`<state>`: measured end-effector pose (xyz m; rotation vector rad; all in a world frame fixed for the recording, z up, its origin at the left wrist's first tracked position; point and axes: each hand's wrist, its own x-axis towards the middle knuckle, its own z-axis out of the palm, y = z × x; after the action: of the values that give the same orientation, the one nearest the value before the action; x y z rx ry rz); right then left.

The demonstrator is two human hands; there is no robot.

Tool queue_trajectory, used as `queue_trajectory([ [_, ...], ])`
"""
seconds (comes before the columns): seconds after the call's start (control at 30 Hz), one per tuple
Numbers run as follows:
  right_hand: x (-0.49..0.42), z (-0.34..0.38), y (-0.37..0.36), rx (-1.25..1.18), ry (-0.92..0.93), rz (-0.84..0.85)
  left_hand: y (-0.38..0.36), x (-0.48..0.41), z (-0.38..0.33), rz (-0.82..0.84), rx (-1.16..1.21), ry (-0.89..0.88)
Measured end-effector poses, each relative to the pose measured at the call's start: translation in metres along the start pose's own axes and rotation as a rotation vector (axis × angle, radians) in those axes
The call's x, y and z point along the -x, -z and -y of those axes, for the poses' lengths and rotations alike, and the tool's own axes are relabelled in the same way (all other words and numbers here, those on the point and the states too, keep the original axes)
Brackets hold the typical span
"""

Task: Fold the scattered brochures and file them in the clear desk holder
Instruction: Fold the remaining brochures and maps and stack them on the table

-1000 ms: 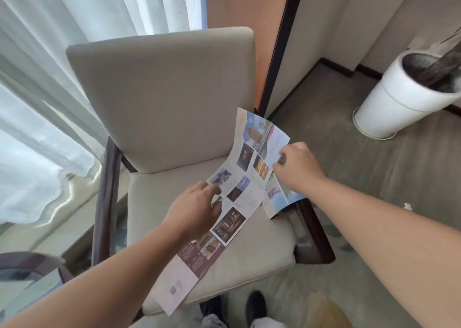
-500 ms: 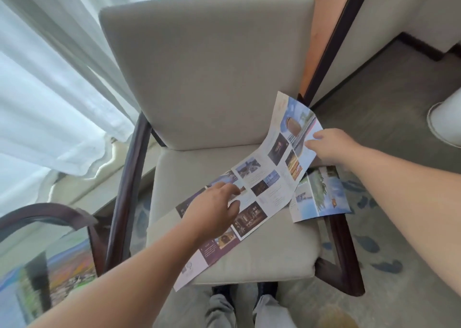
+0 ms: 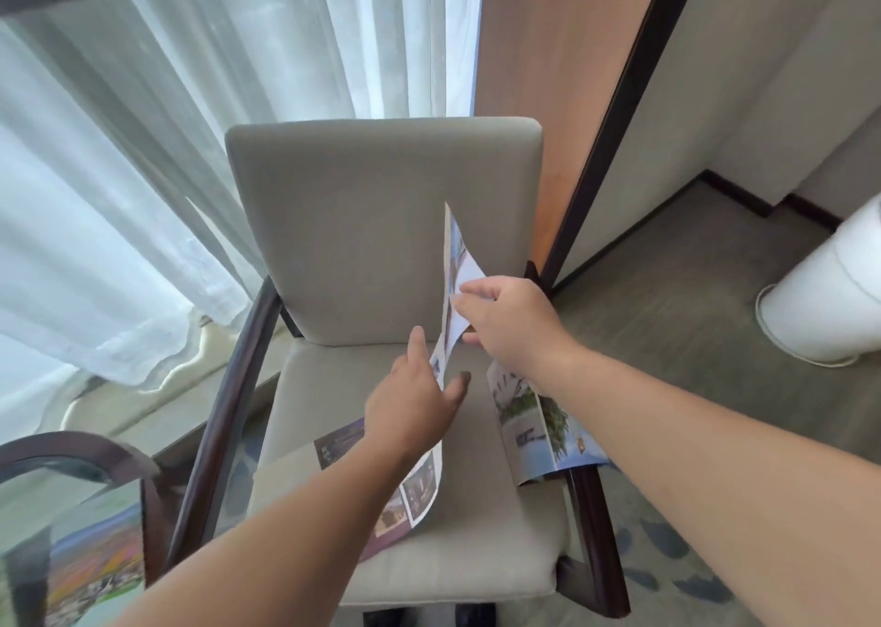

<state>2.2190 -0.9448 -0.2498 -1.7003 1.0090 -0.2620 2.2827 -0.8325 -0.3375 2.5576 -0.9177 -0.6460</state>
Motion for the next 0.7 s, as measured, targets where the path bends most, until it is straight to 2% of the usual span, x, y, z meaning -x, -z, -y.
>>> queue_trajectory([
  [0.13, 0.007, 0.009, 0.009, -0.125, -0.048, 0.021, 0.016, 0.0, -0.001, -0.075, -0.016, 0.054],
  [0.23, -0.001, 0.01, 0.023, -0.004, -0.078, -0.091, 0.03, 0.004, 0.002, -0.118, -0.132, 0.045],
  [0.27, -0.006, 0.012, 0.028, -0.034, -0.119, -0.118, 0.035, 0.006, 0.003, -0.137, -0.161, 0.029],
  [0.3, -0.011, 0.014, 0.033, -0.121, -0.188, -0.101, 0.04, 0.009, 0.004, -0.161, -0.175, 0.007],
  [0.37, -0.02, 0.018, 0.038, -0.282, -0.361, 0.046, 0.049, 0.017, 0.006, -0.23, -0.166, -0.046],
  [0.43, -0.026, 0.018, 0.034, -0.312, -0.439, 0.138, 0.058, 0.027, 0.007, -0.311, -0.128, -0.101],
  [0.53, -0.032, 0.015, 0.014, -0.32, -0.458, 0.134, 0.072, 0.045, 0.008, -0.366, 0.011, -0.128],
  [0.6, -0.03, 0.022, -0.001, -0.347, -0.449, 0.182, 0.085, 0.054, 0.012, -0.332, 0.159, -0.128],
  [0.7, -0.032, 0.034, -0.02, -0.388, -0.345, 0.193, 0.11, 0.067, 0.022, -0.078, 0.689, -0.18],
])
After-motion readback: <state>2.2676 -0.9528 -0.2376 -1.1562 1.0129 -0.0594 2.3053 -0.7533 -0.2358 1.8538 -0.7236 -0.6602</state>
